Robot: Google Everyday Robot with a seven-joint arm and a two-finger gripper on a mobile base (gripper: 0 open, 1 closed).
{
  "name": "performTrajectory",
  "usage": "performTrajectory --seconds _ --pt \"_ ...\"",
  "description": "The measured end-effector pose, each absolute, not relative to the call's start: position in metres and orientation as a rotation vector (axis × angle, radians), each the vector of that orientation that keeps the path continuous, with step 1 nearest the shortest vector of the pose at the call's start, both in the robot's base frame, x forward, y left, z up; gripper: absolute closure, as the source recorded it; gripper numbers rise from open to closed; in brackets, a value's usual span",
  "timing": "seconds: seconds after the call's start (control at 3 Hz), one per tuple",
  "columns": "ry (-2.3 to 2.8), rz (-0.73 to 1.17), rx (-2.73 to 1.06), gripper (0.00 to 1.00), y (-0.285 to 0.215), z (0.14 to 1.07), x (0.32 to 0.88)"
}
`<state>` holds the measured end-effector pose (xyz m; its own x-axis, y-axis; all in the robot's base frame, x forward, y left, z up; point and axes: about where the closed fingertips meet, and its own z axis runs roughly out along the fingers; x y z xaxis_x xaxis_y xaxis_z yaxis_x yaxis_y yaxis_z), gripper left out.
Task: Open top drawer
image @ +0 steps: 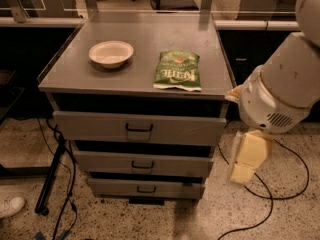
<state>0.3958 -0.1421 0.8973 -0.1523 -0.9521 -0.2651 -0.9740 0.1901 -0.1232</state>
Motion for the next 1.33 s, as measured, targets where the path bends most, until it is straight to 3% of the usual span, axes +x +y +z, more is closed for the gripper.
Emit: performTrajectory --seconds 0.67,1.33 --pt "2.181 0.151 -1.859 0.00 -0.131 0.880 0.387" --pt "2.154 0.252 -1.924 0.00 -0.086 0.816 0.393"
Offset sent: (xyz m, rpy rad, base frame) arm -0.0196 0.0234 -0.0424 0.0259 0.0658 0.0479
